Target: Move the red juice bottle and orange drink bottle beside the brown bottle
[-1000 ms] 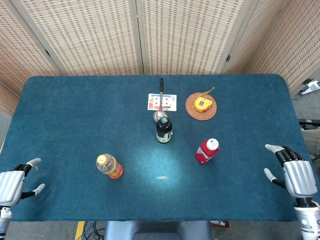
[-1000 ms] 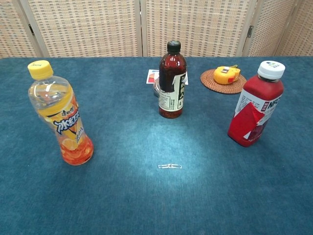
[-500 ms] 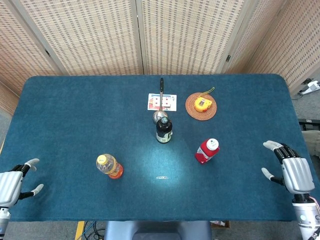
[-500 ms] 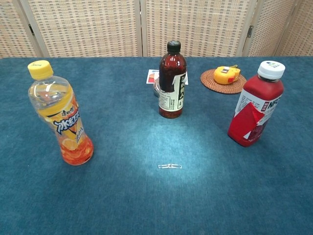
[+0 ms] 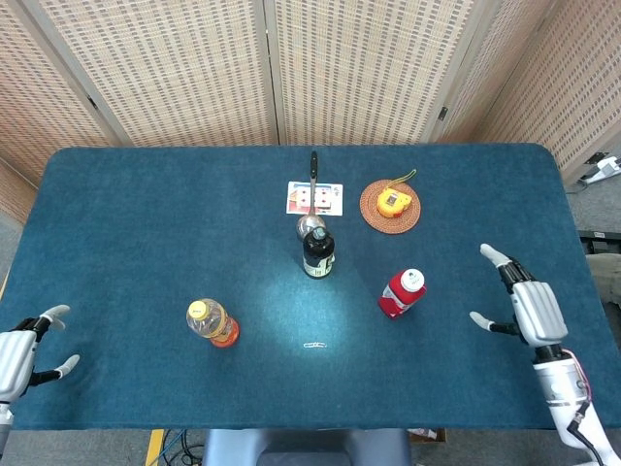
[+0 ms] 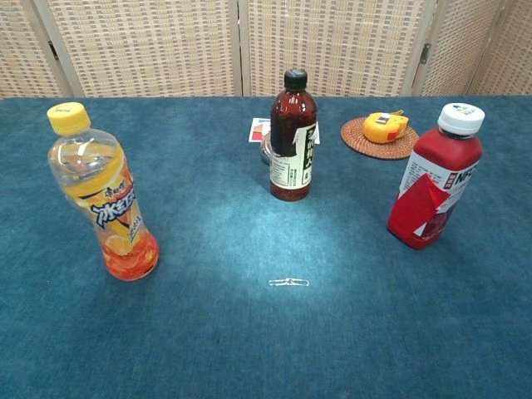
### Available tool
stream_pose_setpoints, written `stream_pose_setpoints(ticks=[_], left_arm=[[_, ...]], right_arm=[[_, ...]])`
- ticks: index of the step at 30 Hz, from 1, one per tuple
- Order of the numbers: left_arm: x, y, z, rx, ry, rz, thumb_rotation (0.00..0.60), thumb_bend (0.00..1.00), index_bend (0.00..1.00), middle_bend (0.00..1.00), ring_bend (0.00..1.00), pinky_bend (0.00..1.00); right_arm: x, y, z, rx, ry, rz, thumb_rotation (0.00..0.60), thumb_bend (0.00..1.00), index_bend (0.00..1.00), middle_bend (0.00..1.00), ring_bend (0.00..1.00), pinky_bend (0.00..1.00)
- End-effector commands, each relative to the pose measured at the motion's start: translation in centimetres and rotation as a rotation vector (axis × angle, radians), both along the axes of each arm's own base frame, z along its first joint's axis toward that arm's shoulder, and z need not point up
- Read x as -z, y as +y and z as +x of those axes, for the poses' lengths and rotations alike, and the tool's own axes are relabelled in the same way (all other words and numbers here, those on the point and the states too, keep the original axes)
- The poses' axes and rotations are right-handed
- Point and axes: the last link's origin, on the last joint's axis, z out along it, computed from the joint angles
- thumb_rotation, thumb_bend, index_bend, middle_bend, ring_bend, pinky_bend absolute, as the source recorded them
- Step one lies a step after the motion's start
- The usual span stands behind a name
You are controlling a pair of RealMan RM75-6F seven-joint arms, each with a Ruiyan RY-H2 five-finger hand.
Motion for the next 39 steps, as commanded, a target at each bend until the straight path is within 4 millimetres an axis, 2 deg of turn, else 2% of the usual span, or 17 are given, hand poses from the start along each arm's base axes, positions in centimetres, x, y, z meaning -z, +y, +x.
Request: stream_pose_setpoints(ticks=[1,13,25,33,39], left_arm=[[-0.1,0.0,-0.1,-0.008,-0.001,0.0,0.6,0.15,0.44,0.41,0.37,0.59],[-0.7,-0.1,-0.5,-0.032,-0.001,0.009,0.6,0.15,0.44,0.41,0.37,0.59],[-1.4,-0.2,-0.8,-0.048,-0.001,0.03,0.6,0.15,0.44,0.41,0.37,0.59],[-1.6,-0.3,-0.9,-0.055,0.002,0.031,0.6,0.15,0.44,0.41,0.37,0.59],[-1.6,-0.3,-0.9,-0.059,0.0,0.032,0.6,0.15,0.44,0.41,0.37,0.59]], right_arm=[[1.2,-1.5,1.0,-0.013,-0.046,0.064,0.6,0.04,0.09,0.15,0.14,0.36],[4.8,-5.1,2.7,-0.04,-0.098,0.208,0.6,0.03,0.09,0.15,0.14,0.36],[7.1,-6.1,3.7,-0.058,-0.155,0.362,0.6,0.03,0.09,0.16,0.14,0.36],[7.7,-6.6,3.5,-0.041,-0.18,0.419,0.6,0.03,0.11,0.25,0.16,0.36],[8.1,-6.9,3.3,-0.031,-0.176,0.421,0.6,0.03,0.24,0.36,0.28,0.45]])
